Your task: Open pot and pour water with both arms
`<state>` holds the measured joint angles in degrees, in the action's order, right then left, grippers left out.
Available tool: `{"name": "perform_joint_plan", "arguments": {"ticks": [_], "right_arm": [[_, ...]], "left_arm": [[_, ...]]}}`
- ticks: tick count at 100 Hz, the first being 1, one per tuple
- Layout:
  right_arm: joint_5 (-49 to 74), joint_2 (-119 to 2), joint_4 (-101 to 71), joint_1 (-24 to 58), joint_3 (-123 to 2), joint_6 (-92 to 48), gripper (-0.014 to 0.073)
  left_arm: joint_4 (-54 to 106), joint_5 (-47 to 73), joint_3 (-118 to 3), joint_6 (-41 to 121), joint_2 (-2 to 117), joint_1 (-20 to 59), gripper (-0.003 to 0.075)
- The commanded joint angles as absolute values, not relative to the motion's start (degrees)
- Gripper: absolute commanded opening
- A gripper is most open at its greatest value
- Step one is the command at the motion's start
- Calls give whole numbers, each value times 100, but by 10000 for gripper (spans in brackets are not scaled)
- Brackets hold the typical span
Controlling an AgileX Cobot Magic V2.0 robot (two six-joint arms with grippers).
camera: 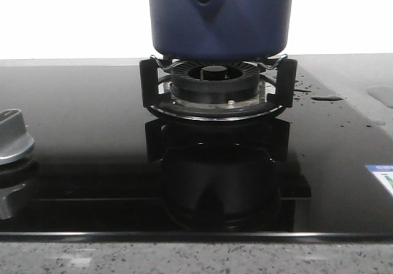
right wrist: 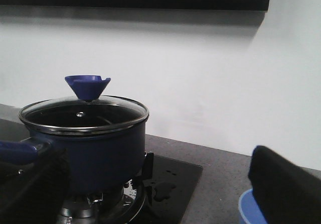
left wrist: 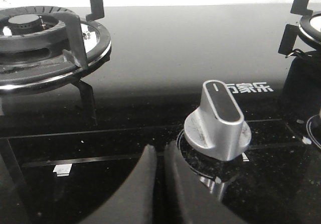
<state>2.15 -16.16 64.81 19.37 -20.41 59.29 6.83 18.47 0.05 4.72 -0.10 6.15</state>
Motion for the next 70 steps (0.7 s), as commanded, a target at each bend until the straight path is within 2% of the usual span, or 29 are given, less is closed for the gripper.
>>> {"name": "perform_joint_plan", "arguments": {"ticks": [1,70], "right_arm": [[65,-1663,6518,1955,-2198,5915,-71],[167,-1663,6518,1955,-2117,5915,-71]], "left_arm": [[762,1571,270,415,-188,590,-20],[762,1571,270,415,-188,590,-20]]}}
